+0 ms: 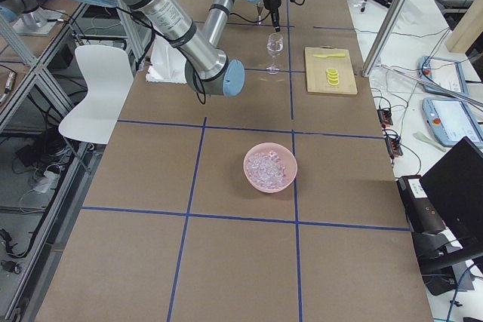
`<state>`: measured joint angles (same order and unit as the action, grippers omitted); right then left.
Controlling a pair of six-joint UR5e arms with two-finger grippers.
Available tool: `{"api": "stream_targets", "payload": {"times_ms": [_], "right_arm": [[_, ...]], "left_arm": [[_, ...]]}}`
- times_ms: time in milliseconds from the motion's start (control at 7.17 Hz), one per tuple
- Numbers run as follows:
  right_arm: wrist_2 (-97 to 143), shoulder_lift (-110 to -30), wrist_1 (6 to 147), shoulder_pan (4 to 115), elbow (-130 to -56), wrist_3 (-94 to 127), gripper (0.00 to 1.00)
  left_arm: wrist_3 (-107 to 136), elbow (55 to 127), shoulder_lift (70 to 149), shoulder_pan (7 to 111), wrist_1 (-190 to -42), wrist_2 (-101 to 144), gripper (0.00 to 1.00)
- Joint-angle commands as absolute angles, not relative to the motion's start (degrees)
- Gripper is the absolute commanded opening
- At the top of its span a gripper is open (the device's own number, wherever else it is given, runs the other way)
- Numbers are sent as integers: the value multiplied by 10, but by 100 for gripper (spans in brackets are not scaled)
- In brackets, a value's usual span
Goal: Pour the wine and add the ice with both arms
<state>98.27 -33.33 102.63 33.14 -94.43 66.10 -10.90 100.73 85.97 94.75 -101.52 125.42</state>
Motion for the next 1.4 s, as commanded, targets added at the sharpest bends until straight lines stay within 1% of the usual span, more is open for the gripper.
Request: {"api": "stream_targets", "payload": {"times_ms": [0,419,558,698,837,1256], "right_arm": [[974,-337,1027,330,-941,660,0],[975,-346,1029,330,-947,659,0],[975,-346,1029,330,-946,659,19],[968,-351,1030,325,-948,661,94],[956,-347,1031,318,-947,661,98],[961,-345,1032,317,-949,660,100]], "left_arm": [[-109,1006,860,947,-1015,1254,100],[-109,1006,860,947,-1015,1254,100],[-109,1006,860,947,-1016,1254,100],[-109,1006,860,947,-1015,1254,100],[-109,1005,860,947,-1015,1254,100],[-109,1005,859,947,-1015,1254,100]]}}
